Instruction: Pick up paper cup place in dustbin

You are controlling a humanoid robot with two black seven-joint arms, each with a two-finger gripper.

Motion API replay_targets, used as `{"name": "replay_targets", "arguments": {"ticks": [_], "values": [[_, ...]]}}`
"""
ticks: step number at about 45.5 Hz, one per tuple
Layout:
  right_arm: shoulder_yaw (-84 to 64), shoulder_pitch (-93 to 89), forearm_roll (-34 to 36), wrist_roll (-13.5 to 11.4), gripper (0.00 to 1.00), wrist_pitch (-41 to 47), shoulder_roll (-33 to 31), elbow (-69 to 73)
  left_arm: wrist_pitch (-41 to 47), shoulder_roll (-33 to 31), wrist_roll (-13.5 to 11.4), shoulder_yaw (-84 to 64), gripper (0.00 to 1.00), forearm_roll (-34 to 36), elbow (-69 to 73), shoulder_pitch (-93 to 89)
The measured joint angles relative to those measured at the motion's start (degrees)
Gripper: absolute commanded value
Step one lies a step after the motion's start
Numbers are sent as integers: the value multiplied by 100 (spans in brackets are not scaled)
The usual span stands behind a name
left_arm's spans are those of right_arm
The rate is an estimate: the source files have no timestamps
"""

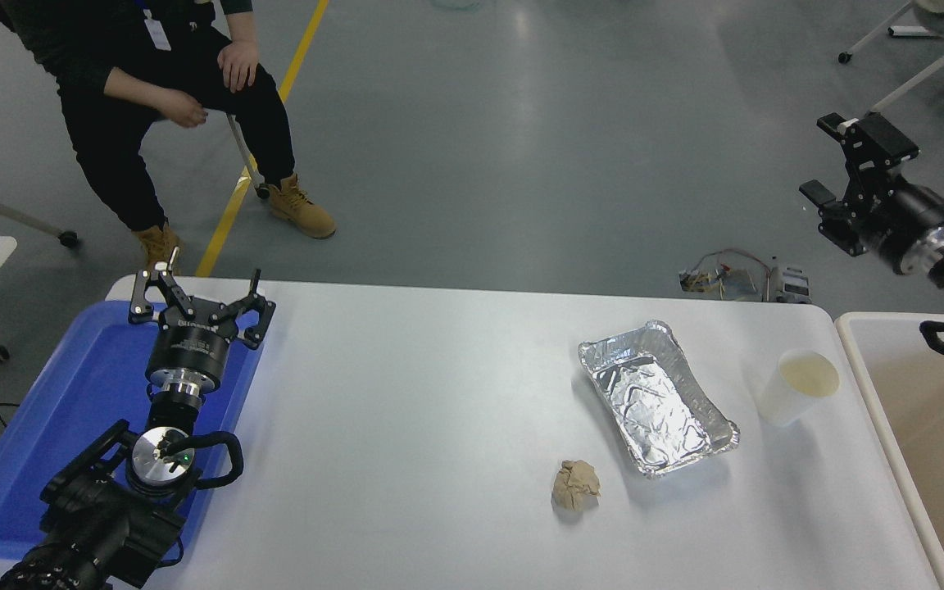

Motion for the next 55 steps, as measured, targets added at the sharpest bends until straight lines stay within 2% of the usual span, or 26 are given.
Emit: {"name": "replay_targets", "arguments": {"ticks": [11, 27, 49, 55], "values": [[-2191, 1303, 12, -134, 100, 299, 244, 94, 0, 0, 1, 0, 100, 0, 1, 0], [-4820, 2835, -42, -356, 100, 1382, 949, 93, -5, -2, 3, 0, 100, 4, 0, 0], [-6234, 3760, -334, -393, 100, 2174, 1431, 137, -5, -1, 2, 0, 100, 7, 0, 0], [-6515, 3977, -382, -412, 100, 2637, 1568, 146, -6, -1, 2, 0, 100, 7, 0, 0]]}}
